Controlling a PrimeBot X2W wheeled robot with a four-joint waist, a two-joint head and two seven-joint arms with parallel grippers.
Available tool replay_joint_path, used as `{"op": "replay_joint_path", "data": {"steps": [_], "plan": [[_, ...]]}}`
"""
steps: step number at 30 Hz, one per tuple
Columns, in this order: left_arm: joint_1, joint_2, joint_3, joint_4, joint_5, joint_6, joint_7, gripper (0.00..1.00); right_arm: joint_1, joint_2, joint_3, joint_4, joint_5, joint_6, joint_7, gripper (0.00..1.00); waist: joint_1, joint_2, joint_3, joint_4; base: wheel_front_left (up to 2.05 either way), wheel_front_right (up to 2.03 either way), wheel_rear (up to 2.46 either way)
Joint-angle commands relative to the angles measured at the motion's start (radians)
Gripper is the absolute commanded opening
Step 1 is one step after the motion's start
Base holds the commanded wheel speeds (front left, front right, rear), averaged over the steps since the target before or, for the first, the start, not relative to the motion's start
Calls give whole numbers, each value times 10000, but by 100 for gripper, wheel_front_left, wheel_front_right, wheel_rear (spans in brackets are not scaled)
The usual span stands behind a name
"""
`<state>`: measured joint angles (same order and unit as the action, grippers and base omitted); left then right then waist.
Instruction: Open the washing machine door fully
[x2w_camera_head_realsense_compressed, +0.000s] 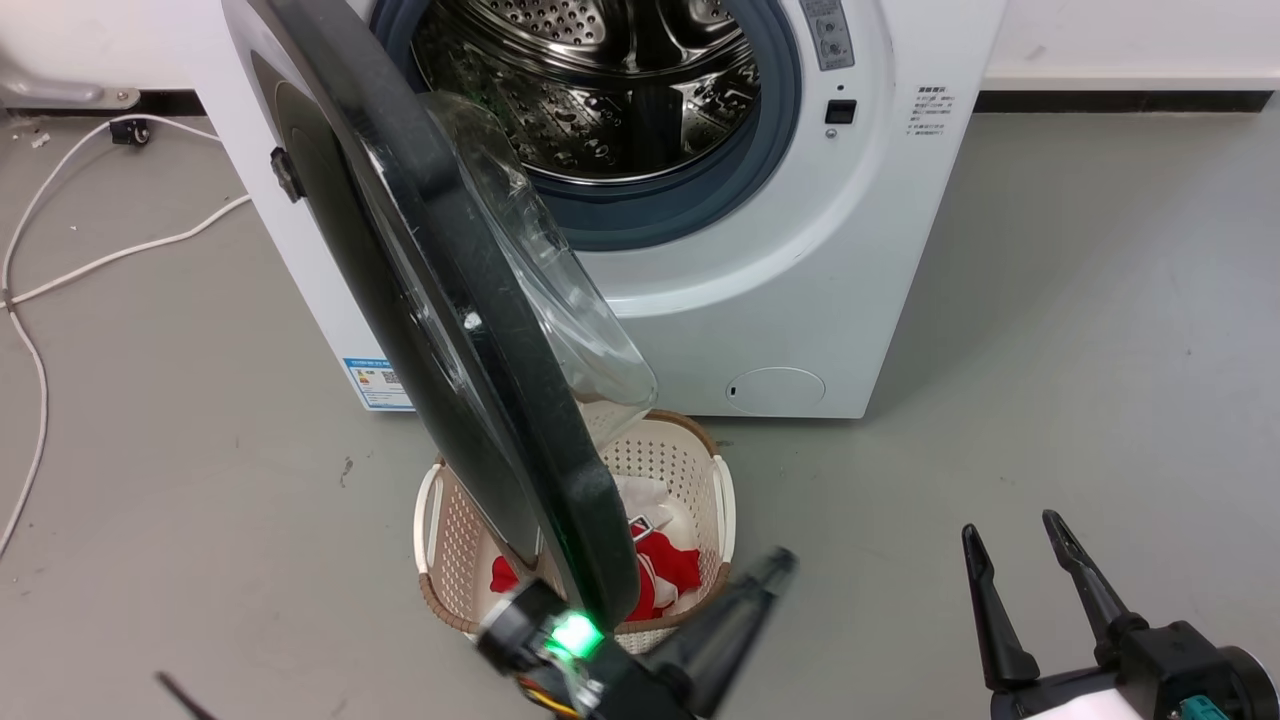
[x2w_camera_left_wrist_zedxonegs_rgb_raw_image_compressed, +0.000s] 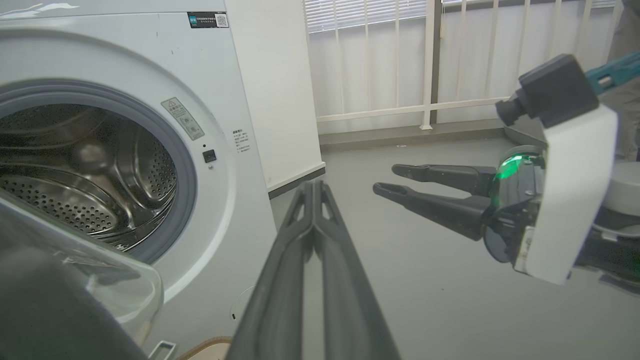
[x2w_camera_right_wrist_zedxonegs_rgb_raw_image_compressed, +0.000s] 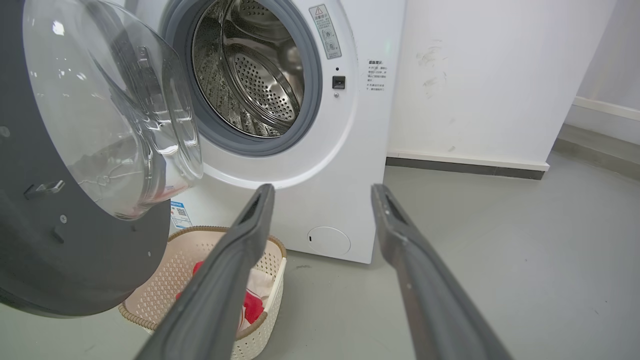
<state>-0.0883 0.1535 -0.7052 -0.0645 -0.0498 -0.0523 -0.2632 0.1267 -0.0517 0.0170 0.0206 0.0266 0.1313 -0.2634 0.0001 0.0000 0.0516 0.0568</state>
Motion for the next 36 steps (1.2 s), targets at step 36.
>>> {"op": "replay_joint_path", "data": {"steps": [36], "plan": [[993, 596, 2727, -100, 221, 682, 9, 0, 51, 24, 397, 428, 90, -10, -19, 100, -1, 0, 94, 2529, 0, 0, 0]]}}
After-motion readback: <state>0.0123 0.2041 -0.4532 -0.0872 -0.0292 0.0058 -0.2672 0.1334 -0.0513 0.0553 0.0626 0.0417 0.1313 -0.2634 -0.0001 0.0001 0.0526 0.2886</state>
